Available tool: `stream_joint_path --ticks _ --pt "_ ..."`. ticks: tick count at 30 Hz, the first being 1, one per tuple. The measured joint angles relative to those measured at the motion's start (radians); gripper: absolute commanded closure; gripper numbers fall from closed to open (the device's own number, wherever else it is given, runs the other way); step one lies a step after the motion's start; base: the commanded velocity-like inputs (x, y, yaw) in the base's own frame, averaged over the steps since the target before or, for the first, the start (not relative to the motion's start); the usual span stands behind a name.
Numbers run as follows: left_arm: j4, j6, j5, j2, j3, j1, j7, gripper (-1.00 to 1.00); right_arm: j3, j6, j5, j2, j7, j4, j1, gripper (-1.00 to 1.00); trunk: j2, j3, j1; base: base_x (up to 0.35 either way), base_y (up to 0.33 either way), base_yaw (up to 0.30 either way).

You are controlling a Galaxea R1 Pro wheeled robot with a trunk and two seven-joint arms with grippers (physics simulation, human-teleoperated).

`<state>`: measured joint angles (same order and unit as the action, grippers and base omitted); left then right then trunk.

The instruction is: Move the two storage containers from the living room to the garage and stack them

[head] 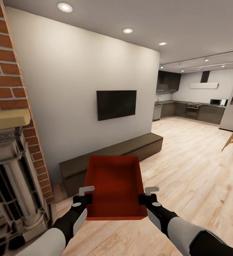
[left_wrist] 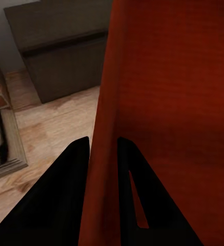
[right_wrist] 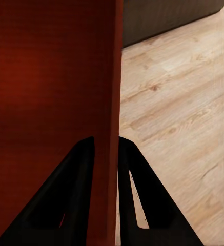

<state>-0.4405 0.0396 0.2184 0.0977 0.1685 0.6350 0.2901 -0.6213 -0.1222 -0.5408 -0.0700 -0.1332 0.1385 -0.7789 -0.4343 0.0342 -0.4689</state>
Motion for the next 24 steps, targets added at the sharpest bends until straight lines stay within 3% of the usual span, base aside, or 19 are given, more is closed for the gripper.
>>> stream_joint_path --ticks 24 --pt "0.0 0.0 -0.002 0.0 0.0 0.0 -0.001 1.0 0.001 0.0 0.0 0.0 0.0 0.0 0.0 1.0 0.0 0.0 0.0 0.0 0.0 -0.29"
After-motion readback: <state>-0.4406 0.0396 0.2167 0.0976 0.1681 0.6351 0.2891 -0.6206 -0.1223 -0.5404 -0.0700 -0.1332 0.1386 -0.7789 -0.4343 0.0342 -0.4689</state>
